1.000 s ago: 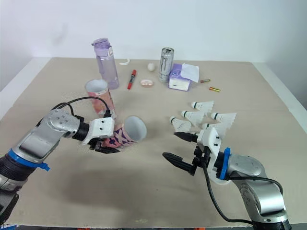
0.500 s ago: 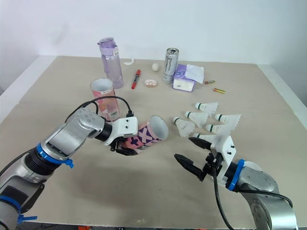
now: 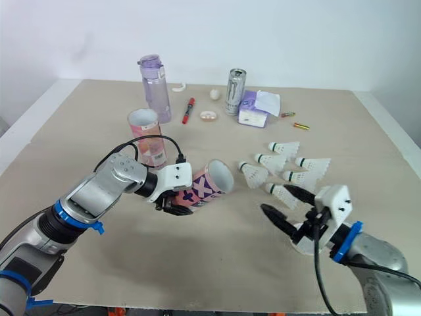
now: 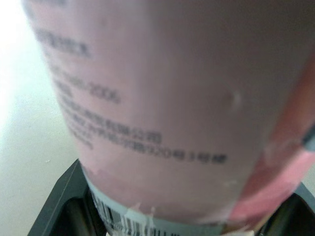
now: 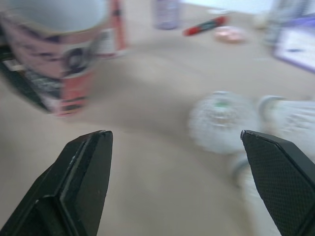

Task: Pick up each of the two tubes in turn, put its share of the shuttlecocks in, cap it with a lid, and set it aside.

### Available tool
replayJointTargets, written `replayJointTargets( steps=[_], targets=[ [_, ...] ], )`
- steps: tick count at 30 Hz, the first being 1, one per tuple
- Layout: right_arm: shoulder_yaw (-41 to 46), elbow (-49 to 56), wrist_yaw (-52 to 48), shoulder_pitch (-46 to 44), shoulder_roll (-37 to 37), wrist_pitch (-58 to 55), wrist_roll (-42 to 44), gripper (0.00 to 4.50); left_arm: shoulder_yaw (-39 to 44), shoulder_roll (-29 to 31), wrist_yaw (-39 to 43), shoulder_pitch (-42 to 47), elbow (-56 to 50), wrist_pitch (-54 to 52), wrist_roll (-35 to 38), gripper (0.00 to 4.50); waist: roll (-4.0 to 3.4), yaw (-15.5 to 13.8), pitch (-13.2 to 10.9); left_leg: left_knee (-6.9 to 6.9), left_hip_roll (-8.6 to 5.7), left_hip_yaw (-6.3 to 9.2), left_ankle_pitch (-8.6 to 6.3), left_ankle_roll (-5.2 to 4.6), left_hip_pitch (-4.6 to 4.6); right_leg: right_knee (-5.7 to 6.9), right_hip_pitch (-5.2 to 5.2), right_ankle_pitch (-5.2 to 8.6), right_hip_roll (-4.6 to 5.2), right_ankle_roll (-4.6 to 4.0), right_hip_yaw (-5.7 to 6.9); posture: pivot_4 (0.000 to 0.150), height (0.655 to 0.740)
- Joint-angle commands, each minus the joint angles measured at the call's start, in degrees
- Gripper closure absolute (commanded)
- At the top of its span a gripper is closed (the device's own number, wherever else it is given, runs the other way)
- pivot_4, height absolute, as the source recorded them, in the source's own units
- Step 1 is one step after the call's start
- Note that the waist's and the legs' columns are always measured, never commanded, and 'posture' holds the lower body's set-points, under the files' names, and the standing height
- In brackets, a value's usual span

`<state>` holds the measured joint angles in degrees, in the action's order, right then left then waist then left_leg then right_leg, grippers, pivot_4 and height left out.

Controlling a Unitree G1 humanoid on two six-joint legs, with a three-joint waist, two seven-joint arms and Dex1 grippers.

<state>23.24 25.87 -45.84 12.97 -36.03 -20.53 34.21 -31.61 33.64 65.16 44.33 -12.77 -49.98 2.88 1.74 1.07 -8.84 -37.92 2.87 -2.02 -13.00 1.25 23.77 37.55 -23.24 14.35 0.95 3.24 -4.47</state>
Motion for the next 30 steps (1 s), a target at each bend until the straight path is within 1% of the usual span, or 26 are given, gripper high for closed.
replayJointTargets(
  steps=[1, 7, 13, 23, 25, 26, 27, 30],
  targets=[
    [4.6, -2.2, 3.1, 0.2, -0.9, -1.8, 0.3, 0.0, -0.8, 0.0, -0.9, -0.3, 1.5, 0.6, -0.3, 1.57, -0.01, 0.0, 0.0, 0.0, 0.0, 0.0, 0.0, 0.0, 0.0, 0.0, 0.0, 0.0, 0.0, 0.0, 0.0, 0.15, 0.74],
    [3.9, -5.5, 5.0, -0.8, -0.2, -4.9, 1.3, 0.0, -0.5, 0.2, -0.8, -0.3, 1.1, 0.3, 0.0, 1.57, -0.14, 0.0, 0.1, -0.02, -0.06, 0.0, 0.08, -0.13, -0.03, 0.05, 0.02, 0.0, -0.01, -0.07, -0.1, 0.15, 0.74],
    [1.5, -6.6, 5.5, -2.3, 0.0, -8.3, 2.0, 0.0, -0.4, 0.2, -1.3, -0.4, 0.8, -0.1, 0.3, 1.57, -0.15, 0.1, 0.1, -0.03, -0.12, -0.04, 0.12, -0.2, -0.03, 0.06, 0.01, 0.02, -0.01, -0.12, -0.26, 0.15, 0.74],
    [-3.4, -9.8, 8.0, -8.8, 0.6, -12.4, 0.8, 0.0, 0.0, 0.2, -2.5, -1.2, 0.3, 0.6, 0.6, 1.57, -0.19, 0.1, 0.1, -0.03, -0.16, -0.05, 0.13, -0.22, -0.02, 0.06, 0.01, 0.0, -0.02, -0.05, -0.34, 0.15, 0.74],
    [-3.9, -9.9, 8.2, -9.3, 0.6, -12.7, 0.8, 0.56, -0.2, 0.7, -2.1, -1.4, -0.1, 2.0, 0.6, 1.58, -0.2, 0.1, 0.1, -0.03, -0.18, -0.04, 0.13, -0.22, -0.01, 0.06, 0.01, 0.0, -0.02, -0.04, -0.34, 0.15, 0.74],
    [-4.0, -9.9, 8.3, -9.6, 0.6, -12.9, 0.8, 0.99, -0.3, 0.9, -1.9, -1.6, -0.3, 2.8, 0.5, 1.58, -0.2, 0.1, 0.1, -0.03, -0.19, -0.03, 0.13, -0.22, -0.01, 0.06, 0.01, -0.02, -0.02, 0.03, -0.35, 0.15, 0.74],
    [-4.2, -9.9, 8.5, -9.7, 0.6, -13.0, 0.8, 1.21, -0.5, 1.1, -2.1, -1.6, -0.1, 3.6, 0.2, 1.58, -0.2, 0.1, 0.1, -0.03, -0.19, -0.03, 0.13, -0.22, 0.0, 0.06, 0.01, -0.03, -0.02, 0.04, -0.35, 0.15, 0.74],
    [-4.3, -9.8, 8.7, -9.9, 0.5, -13.4, 0.7, 2.31, -1.4, 1.9, -3.0, -1.6, 1.7, 7.4, -2.0, 1.58, -0.2, 0.1, 0.1, -0.03, -0.19, -0.05, 0.13, -0.22, 0.01, 0.06, 0.0, -0.08, -0.02, 0.16, -0.37, 0.15, 0.74]
  ],
)
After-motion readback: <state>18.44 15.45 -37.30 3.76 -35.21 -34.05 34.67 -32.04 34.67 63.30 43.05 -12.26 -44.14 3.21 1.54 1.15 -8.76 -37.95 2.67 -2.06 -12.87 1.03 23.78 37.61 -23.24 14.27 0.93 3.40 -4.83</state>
